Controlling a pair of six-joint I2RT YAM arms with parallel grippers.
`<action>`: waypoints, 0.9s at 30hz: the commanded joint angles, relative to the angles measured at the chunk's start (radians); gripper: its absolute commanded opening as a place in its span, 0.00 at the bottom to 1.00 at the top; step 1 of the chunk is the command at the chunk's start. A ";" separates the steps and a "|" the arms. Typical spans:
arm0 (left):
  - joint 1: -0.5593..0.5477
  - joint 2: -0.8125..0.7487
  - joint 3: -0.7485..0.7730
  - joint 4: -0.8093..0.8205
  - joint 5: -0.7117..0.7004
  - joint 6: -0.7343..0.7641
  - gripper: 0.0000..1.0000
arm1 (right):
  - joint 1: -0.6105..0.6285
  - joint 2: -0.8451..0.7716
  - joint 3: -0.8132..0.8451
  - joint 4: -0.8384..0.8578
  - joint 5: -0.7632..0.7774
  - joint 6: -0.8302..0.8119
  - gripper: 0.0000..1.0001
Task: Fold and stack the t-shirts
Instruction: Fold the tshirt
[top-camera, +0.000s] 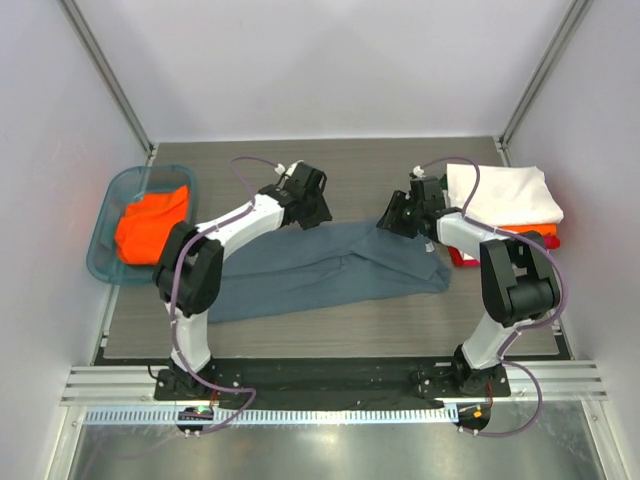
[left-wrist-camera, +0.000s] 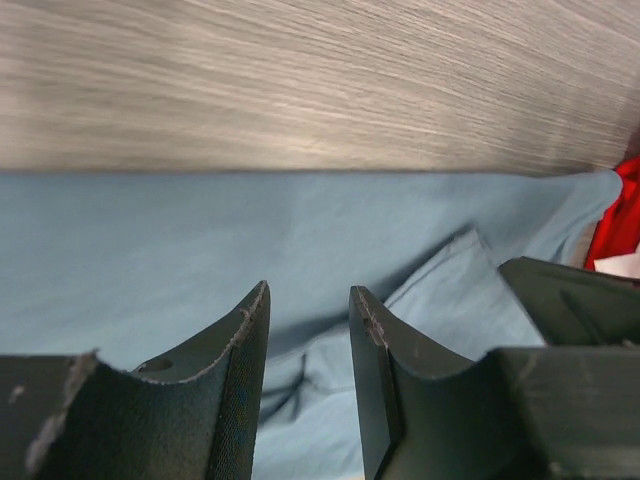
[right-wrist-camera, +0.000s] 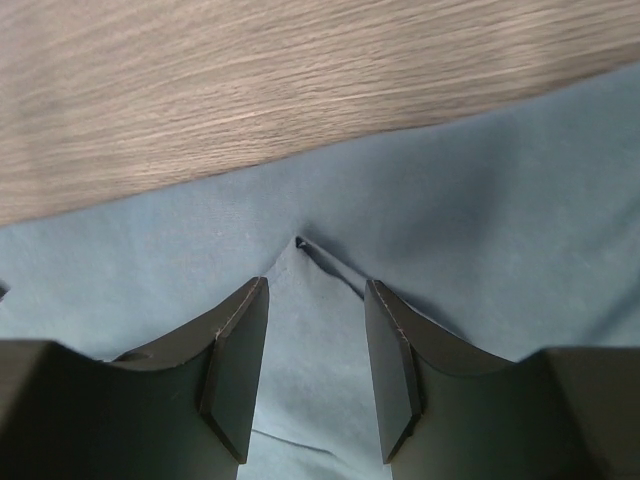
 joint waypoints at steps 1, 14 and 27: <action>-0.018 0.058 0.095 0.013 0.071 -0.015 0.39 | 0.014 0.027 0.056 0.041 -0.060 -0.045 0.50; -0.070 0.277 0.223 -0.008 0.136 -0.037 0.38 | 0.028 0.092 0.098 0.012 -0.004 -0.109 0.50; -0.070 0.306 0.192 -0.077 0.081 -0.034 0.35 | 0.043 0.086 0.081 0.000 -0.023 -0.104 0.29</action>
